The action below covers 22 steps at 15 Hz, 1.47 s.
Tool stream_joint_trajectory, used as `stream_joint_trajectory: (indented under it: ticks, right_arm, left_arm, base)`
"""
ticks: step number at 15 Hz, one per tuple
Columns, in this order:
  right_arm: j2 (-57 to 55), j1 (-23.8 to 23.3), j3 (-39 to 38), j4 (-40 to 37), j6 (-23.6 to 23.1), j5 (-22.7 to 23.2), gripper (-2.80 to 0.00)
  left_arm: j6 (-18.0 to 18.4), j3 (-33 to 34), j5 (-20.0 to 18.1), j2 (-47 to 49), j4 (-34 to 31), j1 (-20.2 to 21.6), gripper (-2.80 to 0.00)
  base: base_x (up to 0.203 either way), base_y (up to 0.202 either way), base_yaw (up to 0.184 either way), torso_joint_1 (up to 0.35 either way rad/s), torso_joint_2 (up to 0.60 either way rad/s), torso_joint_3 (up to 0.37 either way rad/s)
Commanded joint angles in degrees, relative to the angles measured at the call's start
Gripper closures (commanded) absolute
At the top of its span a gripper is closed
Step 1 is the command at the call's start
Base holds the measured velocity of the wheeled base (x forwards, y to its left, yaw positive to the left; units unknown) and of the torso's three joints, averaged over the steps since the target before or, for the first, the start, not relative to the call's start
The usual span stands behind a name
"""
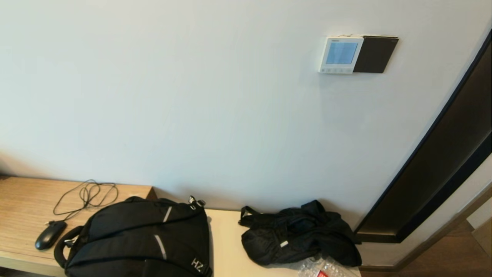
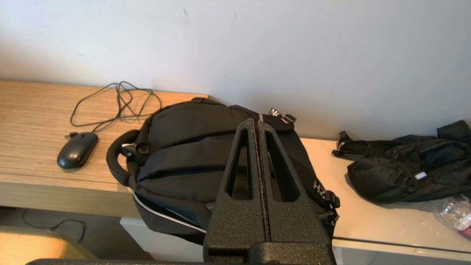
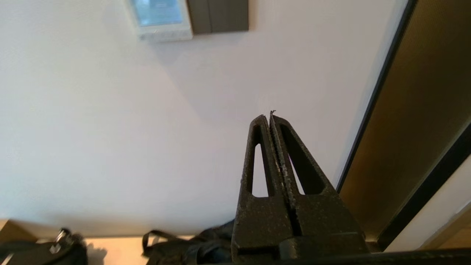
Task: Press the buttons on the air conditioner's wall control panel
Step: Turn on the central air conditioner
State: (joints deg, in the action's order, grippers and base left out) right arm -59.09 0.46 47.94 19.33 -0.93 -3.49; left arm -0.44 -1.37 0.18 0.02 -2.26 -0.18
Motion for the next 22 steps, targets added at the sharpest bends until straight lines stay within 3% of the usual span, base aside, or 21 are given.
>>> stream_joint_trajectory:
  ticks: [1,4,8,15,22]
  right_arm:
    - [-15.5,1.2,9.3,1.2,-0.4,-2.6,0.0]
    - [-26.9,4.1,20.5,1.8,-1.0,-8.3,0.0]
    - [-36.8,11.5,32.0,2.0,-2.3,-19.1,0.0]
    - [-48.9,13.9,41.9,2.0,-2.6,-22.3,0.0]
    - [-52.0,14.7,43.3,4.7,-2.8,-23.2,0.0]
  left_arm:
    - [0.0,0.0,0.0,0.0,0.0,0.0,0.0]
    - [-0.1,0.0,0.0,0.0,0.0,0.0,0.0]
    - [-0.1,0.0,0.0,0.0,0.0,0.0,0.0]
    - [-0.1,0.0,0.0,0.0,0.0,0.0,0.0]
    - [-0.1,0.0,0.0,0.0,0.0,0.0,0.0]
  base:
    - [0.0,0.0,0.0,0.0,0.0,0.0]
    - [0.0,0.0,0.0,0.0,0.0,0.0]
    - [0.0,0.0,0.0,0.0,0.0,0.0]
    - [0.0,0.0,0.0,0.0,0.0,0.0]
    - [0.0,0.0,0.0,0.0,0.0,0.0]
